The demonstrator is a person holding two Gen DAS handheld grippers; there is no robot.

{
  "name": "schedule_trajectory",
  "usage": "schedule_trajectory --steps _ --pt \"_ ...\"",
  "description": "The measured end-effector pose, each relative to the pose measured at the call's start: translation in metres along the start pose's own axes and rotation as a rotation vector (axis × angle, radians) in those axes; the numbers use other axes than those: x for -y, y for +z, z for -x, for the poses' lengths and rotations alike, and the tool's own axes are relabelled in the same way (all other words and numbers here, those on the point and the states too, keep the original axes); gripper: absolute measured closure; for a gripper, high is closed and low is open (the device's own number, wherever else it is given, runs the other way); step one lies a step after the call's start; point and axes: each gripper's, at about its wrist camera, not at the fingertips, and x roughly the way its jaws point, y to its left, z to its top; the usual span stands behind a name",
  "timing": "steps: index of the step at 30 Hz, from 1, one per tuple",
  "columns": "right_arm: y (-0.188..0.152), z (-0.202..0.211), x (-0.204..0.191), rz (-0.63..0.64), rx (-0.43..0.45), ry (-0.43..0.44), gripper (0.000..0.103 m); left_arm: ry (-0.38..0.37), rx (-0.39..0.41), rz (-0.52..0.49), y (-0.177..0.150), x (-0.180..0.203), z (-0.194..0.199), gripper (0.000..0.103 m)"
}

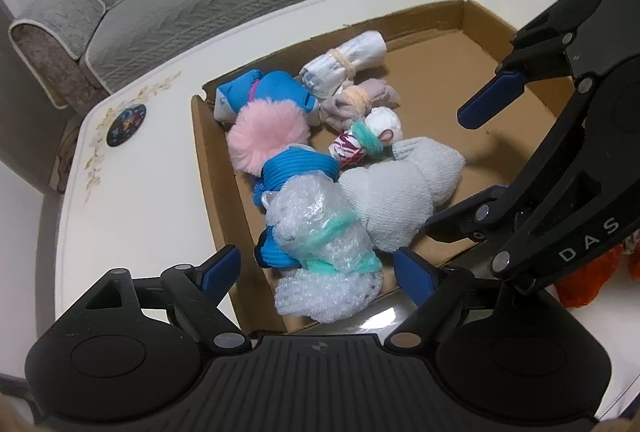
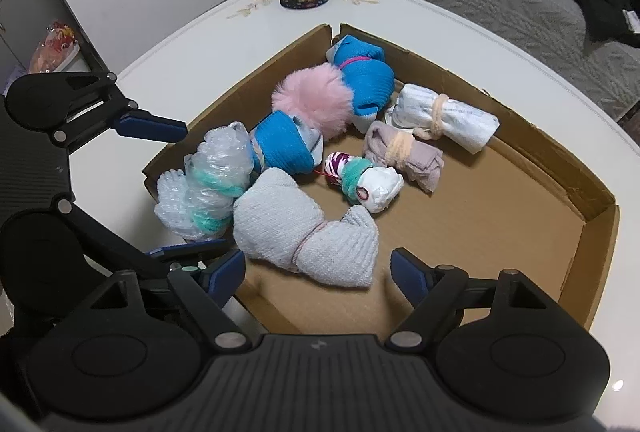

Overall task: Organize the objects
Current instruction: 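Carry both items into the tray and open both tools to release, then move both tools back toward the pile beside the tray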

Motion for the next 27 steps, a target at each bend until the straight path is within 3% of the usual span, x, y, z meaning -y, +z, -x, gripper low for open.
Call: schedule_trajectory --steps 27 --pt "-0.028 0.033 -0.001 -0.028 0.064 0.000 0.024 -0.028 0.043 0.132 -0.043 -0.008 0.033 0.010"
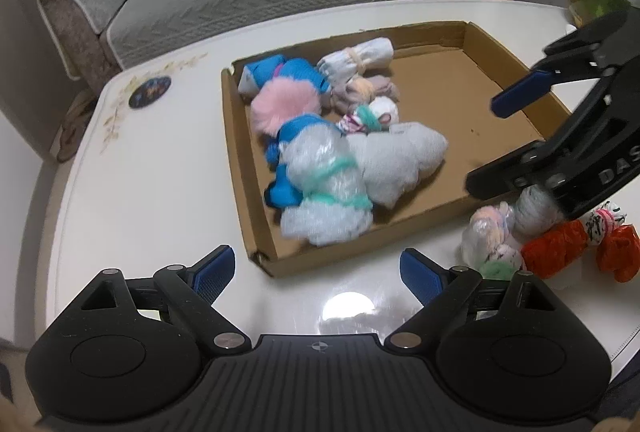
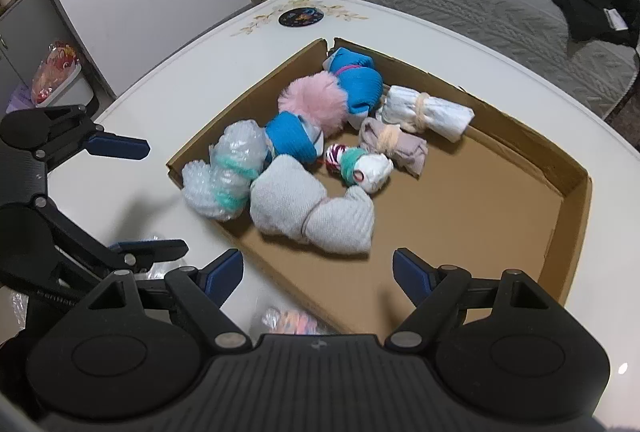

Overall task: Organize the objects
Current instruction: 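Move both tools back toward the pile beside the tray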

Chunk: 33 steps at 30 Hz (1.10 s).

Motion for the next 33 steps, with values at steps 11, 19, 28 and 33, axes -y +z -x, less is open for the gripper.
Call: schedule_trajectory --steps 11,19,28,33 --pt "-0.055 0.047 0.002 -0.055 0.117 -0.011 0.020 -0.001 0.076 0.103 -0.045 0.003 0.012 0.010" --pt "-0.154 0.077 0.012 -0.148 0.231 -0.161 0.012 -0.017 0.173 0.191 -0.088 0.011 0.020 0.010" --pt "-0.202 0.048 0.010 -0.226 0.274 -0.204 0.014 -0.027 0.200 0.179 -0.091 0.028 -0.001 0.010" --pt "-0.206 0.037 0.004 -0.218 0.277 -0.215 0.016 -0.014 0.210 0.176 -0.086 0.028 -0.011 0.009"
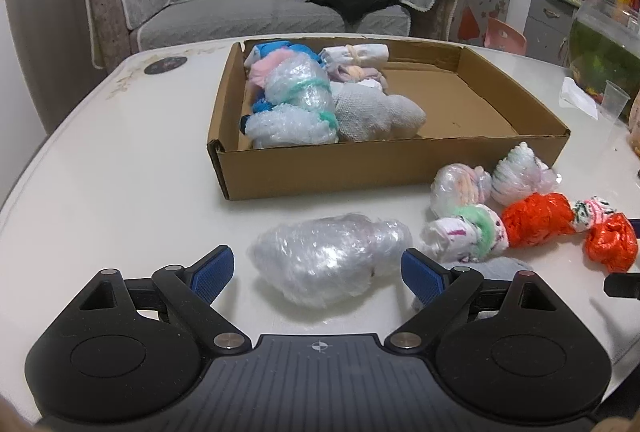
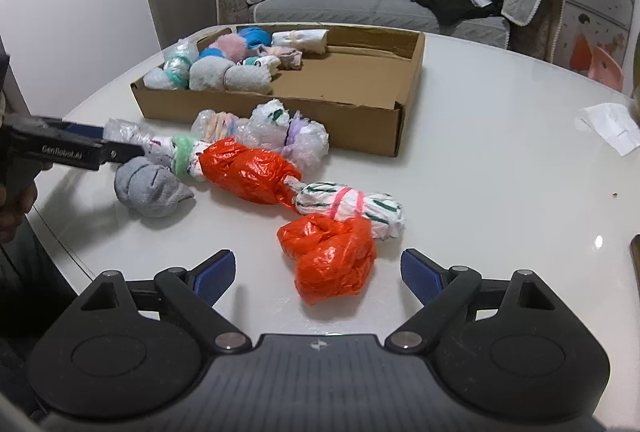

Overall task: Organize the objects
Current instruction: 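Move both tools back toward the pile beside the tray, then grasp the clear plastic bag with the left tool while the right tool grasps the orange bag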

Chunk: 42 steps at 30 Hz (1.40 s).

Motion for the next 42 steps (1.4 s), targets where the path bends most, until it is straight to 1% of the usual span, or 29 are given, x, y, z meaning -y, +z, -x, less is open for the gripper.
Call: schedule_trajectory --steps 1,3,6,8,10,12,14,19,21,23,24,25,26,29,31,35,39,42 --pt "-0.002 0.000 0.000 0.008 -0.001 -0.012 0.017 -0.002 -0.001 0.003 0.000 0.000 -0.002 0.010" --pt "-0.004 -0.003 0.000 0.001 -0.011 -0.026 0.030 -0.009 0.012 0.010 -0.002 -0.001 -0.005 0.010" --pt "-0.004 -0.004 0.003 -0.012 -0.013 -0.032 0.031 -0.014 0.001 0.023 -0.005 -0.003 -0.008 0.010" --pt "-0.004 -0.003 0.004 -0.010 -0.010 -0.033 0.031 0.004 0.008 0.011 -0.008 -0.002 -0.009 0.004" --pt "-0.005 -0.004 0.003 -0.008 -0.004 -0.042 0.034 0.015 0.011 0.006 -0.010 -0.002 -0.010 0.000" --pt "-0.006 -0.004 0.003 -0.004 0.002 -0.050 0.046 0.021 0.025 0.005 -0.013 -0.001 -0.010 0.001" --pt "-0.005 -0.003 0.003 -0.006 0.009 -0.055 0.053 0.021 0.035 0.005 -0.014 0.000 -0.010 0.001" --pt "-0.006 -0.002 0.002 0.004 0.010 -0.059 0.055 0.012 0.040 -0.002 -0.016 0.000 -0.008 0.002" --pt "-0.006 -0.001 0.002 0.004 0.012 -0.060 0.057 -0.008 0.048 -0.016 -0.015 0.000 -0.007 0.009" --pt "-0.006 -0.001 0.003 0.002 0.012 -0.060 0.059 -0.024 0.057 -0.027 -0.014 0.000 -0.005 0.027" --pt "-0.006 -0.001 0.003 0.002 0.011 -0.058 0.060 -0.029 0.057 -0.031 -0.013 0.000 -0.004 0.033" --pt "-0.005 -0.001 0.003 0.005 0.011 -0.060 0.060 -0.043 0.058 -0.035 -0.012 0.000 -0.003 0.047" --pt "-0.005 0.000 0.003 0.004 0.011 -0.059 0.061 -0.045 0.053 -0.038 -0.010 -0.001 -0.003 0.055" --pt "-0.005 0.002 0.004 0.008 0.010 -0.058 0.061 -0.047 0.033 -0.052 -0.005 -0.002 -0.002 0.061" --pt "-0.005 0.005 0.004 0.015 0.013 -0.060 0.062 -0.053 0.019 -0.070 -0.004 -0.002 0.001 0.061" --pt "-0.002 0.017 0.013 0.011 0.022 -0.062 0.062 -0.046 0.025 -0.088 0.004 -0.004 0.014 0.061" --pt "0.013 0.031 0.026 0.006 0.044 -0.058 0.062 -0.037 0.064 -0.114 0.029 -0.006 0.035 0.061" --pt "0.035 0.045 0.038 0.032 0.083 -0.063 0.062 -0.041 0.093 -0.152 0.057 -0.006 0.050 0.061"
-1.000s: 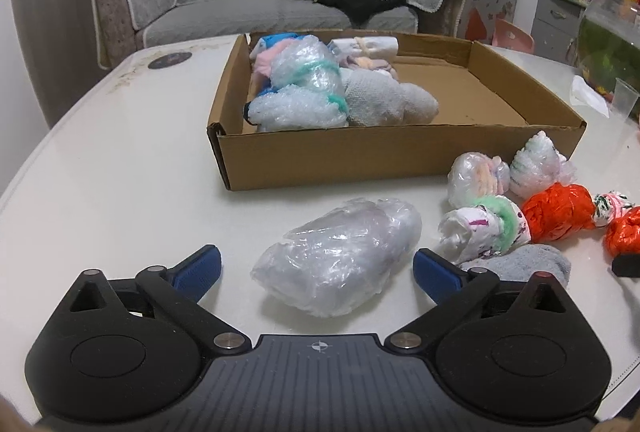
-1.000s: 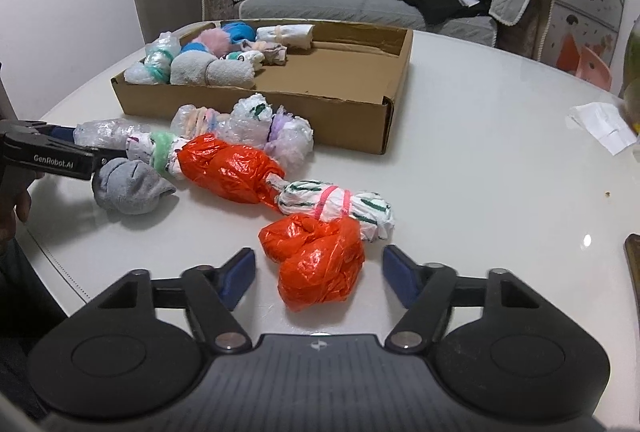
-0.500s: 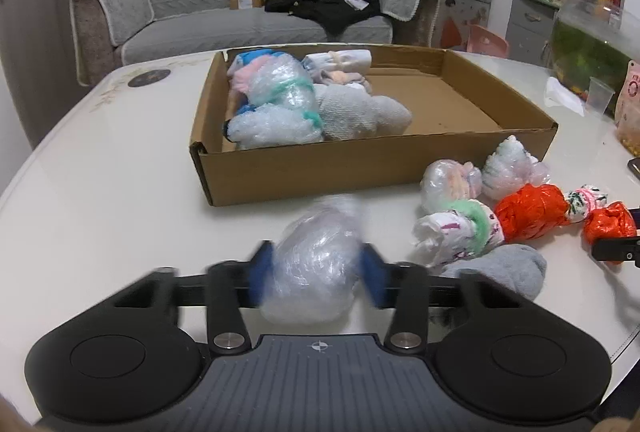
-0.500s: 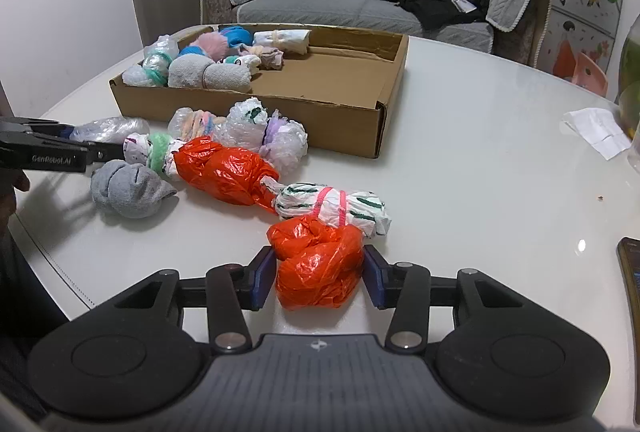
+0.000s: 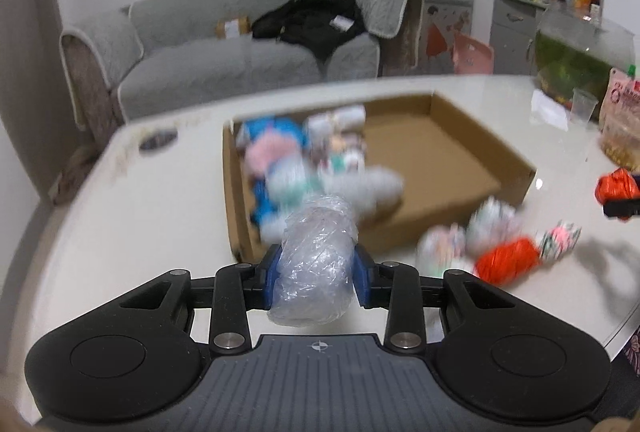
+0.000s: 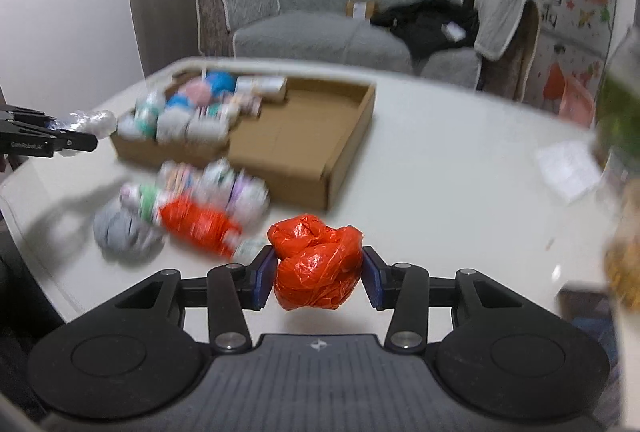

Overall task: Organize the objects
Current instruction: 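Grasp the clear plastic bag with the left tool while the right tool grasps the orange bag, then carry both bags into the tray and open both tools to release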

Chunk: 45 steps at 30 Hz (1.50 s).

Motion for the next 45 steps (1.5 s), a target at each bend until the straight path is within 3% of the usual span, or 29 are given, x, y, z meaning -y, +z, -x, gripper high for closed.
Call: schedule_trajectory --steps 7,11,18,25,33,45 --pt "0.076 0.019 0.030 0.113 0.105 0.021 0.062 -0.035 0.051 -0.160 0.082 0.015 0.009 0.061" --pt "0.112 0.010 0.040 0.169 0.119 0.056 0.062 -0.048 0.046 -0.240 0.125 0.030 -0.002 0.061" --pt "0.157 -0.027 0.043 0.239 0.109 0.115 0.062 -0.123 -0.047 -0.215 0.172 0.049 -0.064 0.060" --pt "0.178 -0.100 0.040 0.259 0.009 0.168 0.062 -0.173 -0.141 -0.199 0.182 0.076 -0.142 0.060" --pt "0.187 -0.166 0.027 0.285 -0.094 0.192 0.062 -0.178 -0.211 -0.178 0.167 0.084 -0.213 0.060" --pt "0.181 -0.211 0.025 0.326 -0.207 0.186 0.062 -0.138 -0.247 -0.197 0.150 0.070 -0.252 0.060"
